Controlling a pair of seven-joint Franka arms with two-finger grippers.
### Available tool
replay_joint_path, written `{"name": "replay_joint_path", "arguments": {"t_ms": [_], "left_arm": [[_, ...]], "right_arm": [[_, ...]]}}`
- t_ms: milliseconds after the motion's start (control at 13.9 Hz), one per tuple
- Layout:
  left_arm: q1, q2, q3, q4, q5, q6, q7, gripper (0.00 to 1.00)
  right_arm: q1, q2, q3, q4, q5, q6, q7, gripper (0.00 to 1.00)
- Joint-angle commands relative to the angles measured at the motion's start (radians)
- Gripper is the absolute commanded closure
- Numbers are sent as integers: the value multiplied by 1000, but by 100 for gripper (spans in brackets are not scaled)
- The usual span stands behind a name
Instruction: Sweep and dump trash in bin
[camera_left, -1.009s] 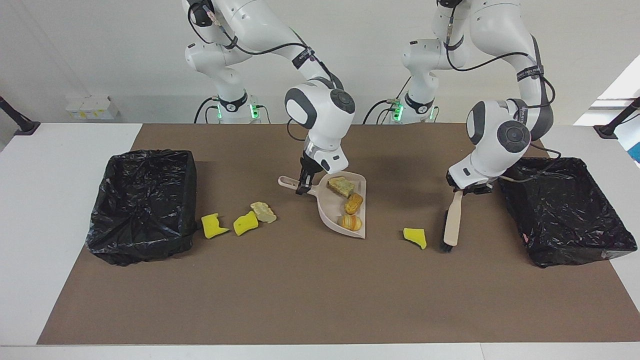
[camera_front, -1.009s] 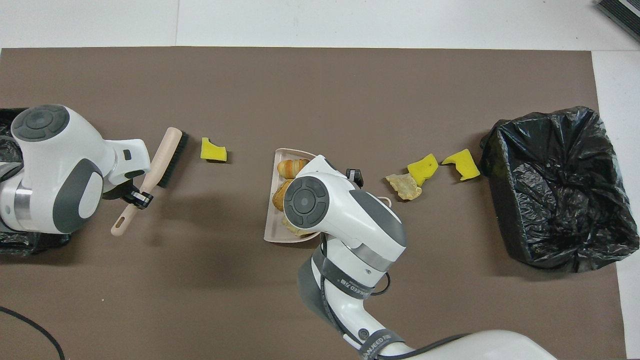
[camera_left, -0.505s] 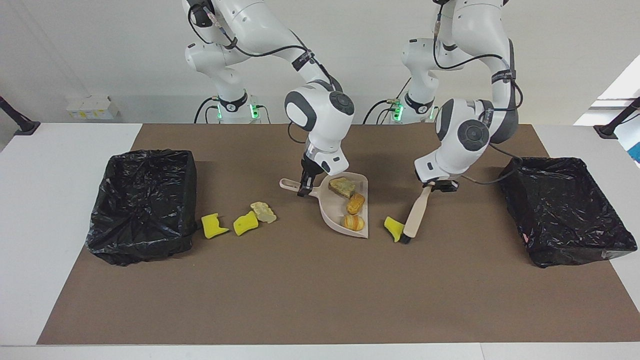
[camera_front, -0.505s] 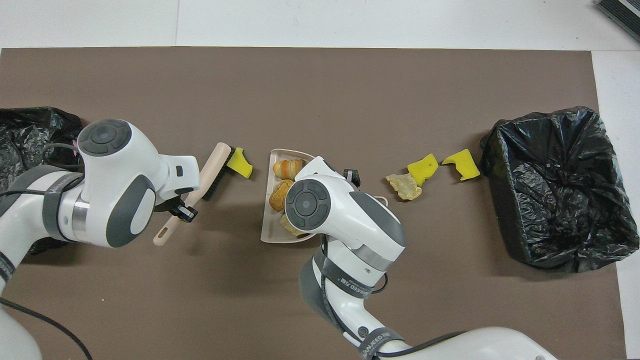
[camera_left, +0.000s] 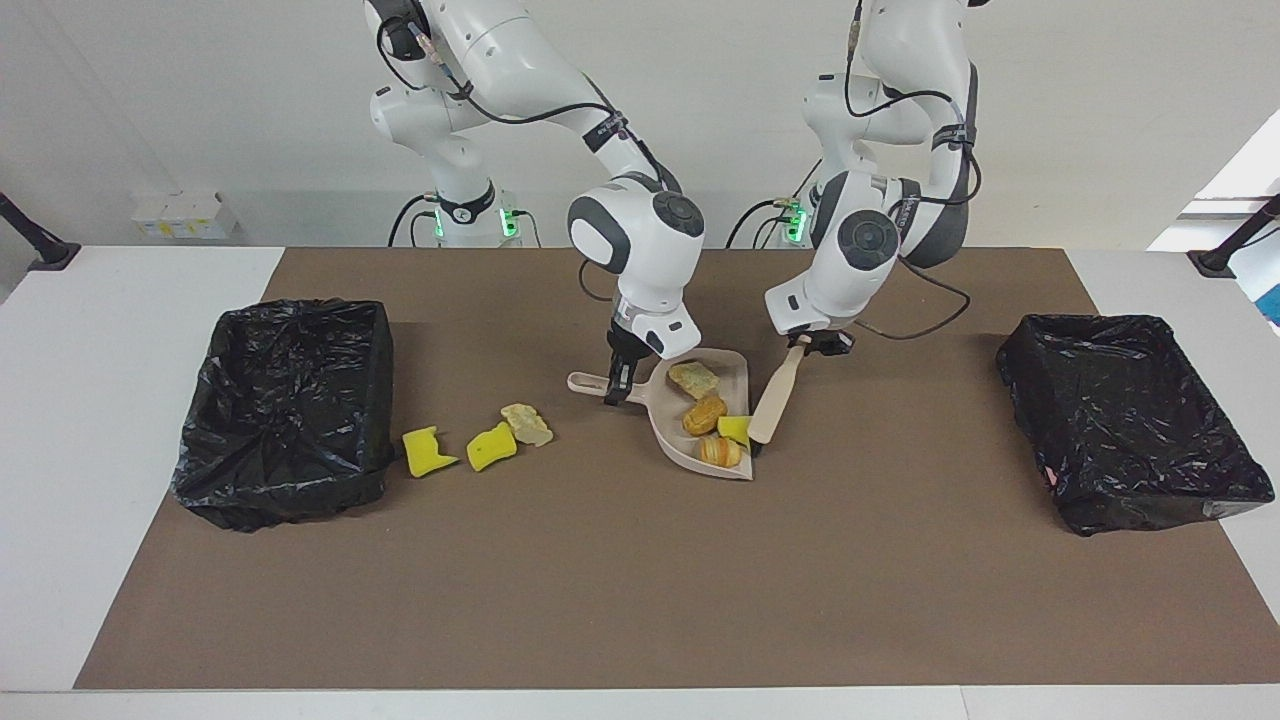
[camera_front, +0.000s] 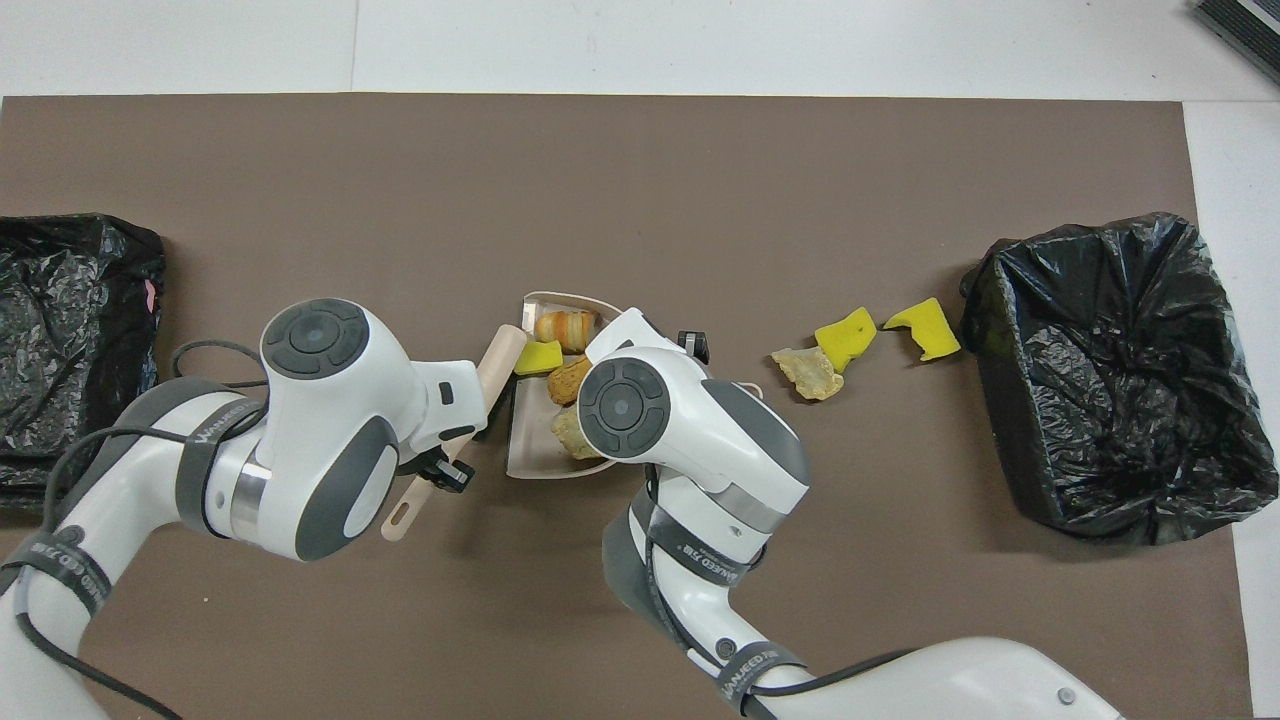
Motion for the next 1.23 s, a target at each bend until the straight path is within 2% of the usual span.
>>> {"name": "replay_joint_path", "arguments": {"t_ms": [0,288,433,649,721,793,1009,1154], "left_arm": [[-67,-30,15,-28,-20,25,-111,100],[-90,-36,15,-21,-29,-19,-215,100],[-89,-33,15,4,-29,-77,-381,100],[-78,-47,18,16,-29,-120,-446,100],[-84,-50,18,16,-29,-146,-530,100],[-92,-62,15,8,-28,-163,-632,100],[-187,-113,15,-53,-28,-148,-742,100],[-262,-175,15,-146,-28,-96,-811,100]], "right_arm": [[-14,4,8,5,-24,18,15,100],[-29,-13,10,5,-22,16,10,100],[-42,-32,10,3,-22,-7,-15,100],[-78,-73,10,0,-9,-40,-106,100],[-104,-90,10,-1,-7,-45,-140,100],[-120,-104,11,-1,-4,-53,-175,100],[-186,-153,10,3,80,-77,-313,100],[-236,-182,10,3,96,-106,-376,100]]}}
